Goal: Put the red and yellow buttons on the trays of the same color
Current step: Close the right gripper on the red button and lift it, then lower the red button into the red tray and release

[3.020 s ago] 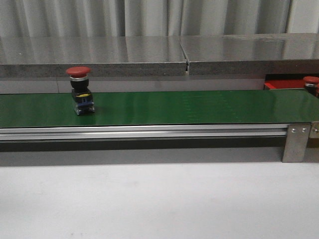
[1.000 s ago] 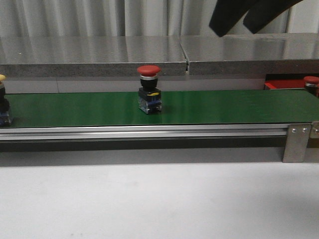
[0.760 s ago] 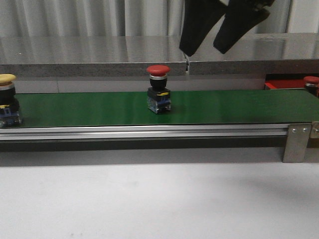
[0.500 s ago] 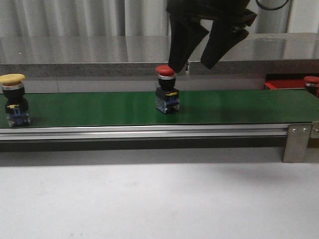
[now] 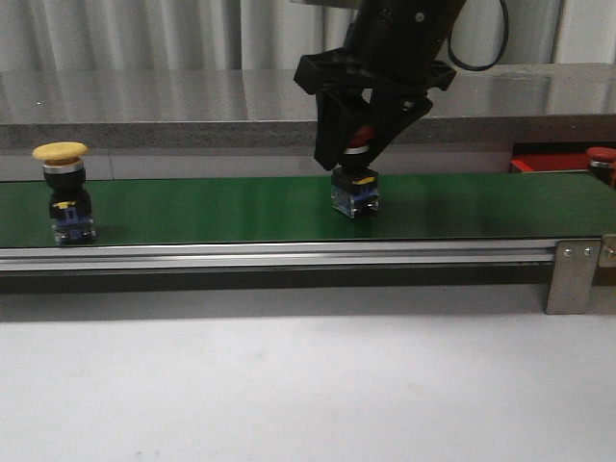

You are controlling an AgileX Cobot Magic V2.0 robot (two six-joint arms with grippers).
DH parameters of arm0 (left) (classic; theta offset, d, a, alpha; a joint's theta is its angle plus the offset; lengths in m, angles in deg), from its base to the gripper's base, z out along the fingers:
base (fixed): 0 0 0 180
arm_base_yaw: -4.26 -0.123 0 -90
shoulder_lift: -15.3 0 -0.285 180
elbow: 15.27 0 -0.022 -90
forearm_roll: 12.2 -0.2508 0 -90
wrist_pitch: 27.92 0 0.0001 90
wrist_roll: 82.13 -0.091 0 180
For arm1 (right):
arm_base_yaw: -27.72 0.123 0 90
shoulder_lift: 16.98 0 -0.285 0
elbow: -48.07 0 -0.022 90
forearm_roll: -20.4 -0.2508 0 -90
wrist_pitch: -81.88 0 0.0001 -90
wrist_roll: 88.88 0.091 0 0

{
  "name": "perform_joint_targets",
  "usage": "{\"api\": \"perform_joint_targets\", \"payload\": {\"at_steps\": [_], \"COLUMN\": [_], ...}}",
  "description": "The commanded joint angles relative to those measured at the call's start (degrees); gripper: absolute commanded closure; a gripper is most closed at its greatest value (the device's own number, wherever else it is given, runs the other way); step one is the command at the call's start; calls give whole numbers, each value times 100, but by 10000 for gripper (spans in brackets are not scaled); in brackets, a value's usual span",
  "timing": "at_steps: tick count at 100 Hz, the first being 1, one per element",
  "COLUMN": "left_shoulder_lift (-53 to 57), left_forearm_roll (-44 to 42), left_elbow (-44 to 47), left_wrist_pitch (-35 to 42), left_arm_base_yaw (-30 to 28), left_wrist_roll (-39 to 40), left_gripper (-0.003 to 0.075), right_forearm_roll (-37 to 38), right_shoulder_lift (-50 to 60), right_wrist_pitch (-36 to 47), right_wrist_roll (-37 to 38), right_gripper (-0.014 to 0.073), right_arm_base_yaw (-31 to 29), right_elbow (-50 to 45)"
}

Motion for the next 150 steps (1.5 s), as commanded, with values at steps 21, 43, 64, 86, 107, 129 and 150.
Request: {"api": "perform_joint_targets", "payload": {"at_steps": [21, 43, 64, 86, 107, 129, 150], "left_shoulder_lift": [-28, -28, -28, -28, -28, -28, -28], "left_forearm_roll": [69, 69, 69, 69, 69, 69, 69], "left_elbow": [-131, -131, -131, -131, -131, -131, -131], "left_wrist_pitch": [426, 426, 426, 426, 426, 426, 426], "left_arm_base_yaw": [37, 37, 37, 37, 37, 37, 37], "left_wrist_roll": [0, 0, 0, 0, 0, 0, 0], "left_gripper": [739, 739, 739, 739, 739, 739, 739], "right_forearm_roll": [9, 74, 74, 120, 120, 120, 115], "right_shoulder_lift": [551, 1112, 1549, 1597, 1579, 1562, 1276], "right_wrist_pitch": [412, 381, 390, 325, 538, 1090, 1595], "right_wrist_roll": [-14, -11, -11, -11, -11, -11, 234], "right_gripper": [473, 473, 473, 473, 473, 473, 473], "right_arm_base_yaw": [-22, -404, -1308, -2381, -3296, -3878, -4122], "right_elbow": [162, -60, -256, -263, -267, -358, -455]}}
